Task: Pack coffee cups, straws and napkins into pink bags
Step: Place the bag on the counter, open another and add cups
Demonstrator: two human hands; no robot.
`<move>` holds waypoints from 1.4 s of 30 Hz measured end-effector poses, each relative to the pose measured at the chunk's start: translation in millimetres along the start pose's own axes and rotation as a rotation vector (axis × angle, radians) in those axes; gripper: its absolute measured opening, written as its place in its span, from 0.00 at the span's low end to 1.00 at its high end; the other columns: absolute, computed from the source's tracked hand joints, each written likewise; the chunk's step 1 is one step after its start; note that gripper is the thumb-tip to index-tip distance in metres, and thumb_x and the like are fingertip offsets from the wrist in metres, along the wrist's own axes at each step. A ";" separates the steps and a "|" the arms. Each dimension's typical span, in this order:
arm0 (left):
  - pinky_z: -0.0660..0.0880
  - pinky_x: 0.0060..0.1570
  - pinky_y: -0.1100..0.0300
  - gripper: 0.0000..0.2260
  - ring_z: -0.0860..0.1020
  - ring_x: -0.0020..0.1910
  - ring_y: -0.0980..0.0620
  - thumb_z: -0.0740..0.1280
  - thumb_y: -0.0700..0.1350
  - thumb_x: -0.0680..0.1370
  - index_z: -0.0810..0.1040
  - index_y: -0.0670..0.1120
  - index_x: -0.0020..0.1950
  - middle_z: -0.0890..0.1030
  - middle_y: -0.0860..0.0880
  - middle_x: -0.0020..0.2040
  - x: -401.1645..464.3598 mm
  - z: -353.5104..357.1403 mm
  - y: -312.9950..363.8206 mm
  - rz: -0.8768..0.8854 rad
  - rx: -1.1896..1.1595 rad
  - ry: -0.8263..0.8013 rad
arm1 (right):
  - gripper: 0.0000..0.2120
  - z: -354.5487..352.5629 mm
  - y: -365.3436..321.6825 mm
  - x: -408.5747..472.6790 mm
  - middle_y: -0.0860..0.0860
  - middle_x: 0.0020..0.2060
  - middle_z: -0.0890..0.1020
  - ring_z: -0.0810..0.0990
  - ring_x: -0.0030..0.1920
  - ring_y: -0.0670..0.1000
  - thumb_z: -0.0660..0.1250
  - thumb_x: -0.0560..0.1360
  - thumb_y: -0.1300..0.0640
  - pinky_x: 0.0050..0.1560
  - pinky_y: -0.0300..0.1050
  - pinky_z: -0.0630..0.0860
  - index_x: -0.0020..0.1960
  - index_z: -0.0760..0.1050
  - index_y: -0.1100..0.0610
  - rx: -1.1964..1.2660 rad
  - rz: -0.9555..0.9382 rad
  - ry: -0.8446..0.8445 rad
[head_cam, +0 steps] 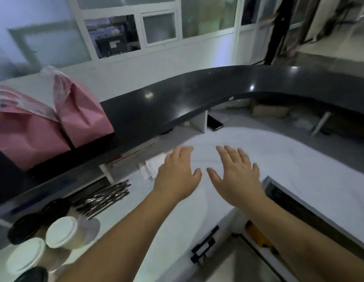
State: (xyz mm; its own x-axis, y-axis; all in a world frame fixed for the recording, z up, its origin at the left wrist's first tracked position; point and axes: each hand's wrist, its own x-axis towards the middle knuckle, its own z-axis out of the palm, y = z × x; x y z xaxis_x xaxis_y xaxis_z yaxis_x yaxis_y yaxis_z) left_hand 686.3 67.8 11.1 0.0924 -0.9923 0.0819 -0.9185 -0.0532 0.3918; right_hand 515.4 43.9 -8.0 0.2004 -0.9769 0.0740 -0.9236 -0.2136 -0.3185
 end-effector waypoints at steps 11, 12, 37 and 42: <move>0.69 0.72 0.45 0.30 0.64 0.77 0.47 0.63 0.58 0.82 0.58 0.53 0.82 0.61 0.51 0.81 -64.4 109.6 275.3 0.289 0.023 -0.121 | 0.33 -96.3 250.3 -146.2 0.45 0.82 0.56 0.52 0.82 0.55 0.52 0.80 0.32 0.77 0.69 0.56 0.81 0.50 0.42 0.018 0.287 0.149; 0.69 0.72 0.46 0.31 0.64 0.77 0.47 0.64 0.57 0.81 0.58 0.53 0.82 0.61 0.51 0.81 -70.1 120.2 297.3 0.309 0.019 -0.131 | 0.34 -104.3 270.7 -159.3 0.45 0.82 0.56 0.53 0.81 0.55 0.52 0.80 0.33 0.76 0.68 0.57 0.81 0.50 0.42 0.019 0.320 0.162; 0.79 0.58 0.46 0.30 0.71 0.70 0.45 0.64 0.57 0.80 0.61 0.52 0.80 0.65 0.51 0.78 -109.8 364.0 803.8 1.041 -0.140 -0.641 | 0.22 -259.6 694.4 -383.6 0.60 0.62 0.79 0.75 0.60 0.64 0.64 0.80 0.51 0.59 0.58 0.74 0.70 0.72 0.60 -0.162 1.255 0.591; 0.80 0.57 0.43 0.30 0.74 0.66 0.45 0.64 0.62 0.79 0.65 0.52 0.77 0.69 0.49 0.74 -141.6 396.8 877.4 1.064 -0.140 -0.729 | 0.15 -290.4 753.5 -418.9 0.58 0.59 0.78 0.74 0.60 0.61 0.62 0.80 0.55 0.58 0.57 0.73 0.65 0.74 0.59 -0.093 1.367 0.596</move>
State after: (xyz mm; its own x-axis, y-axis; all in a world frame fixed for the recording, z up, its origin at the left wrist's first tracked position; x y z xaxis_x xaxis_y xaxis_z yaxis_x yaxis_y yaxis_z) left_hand -285.2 117.4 -20.3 -0.9235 -0.3736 -0.0870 -0.3591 0.7620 0.5389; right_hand -359.4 293.5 -4.5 -0.9525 -0.2660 0.1483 -0.3038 0.8646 -0.4002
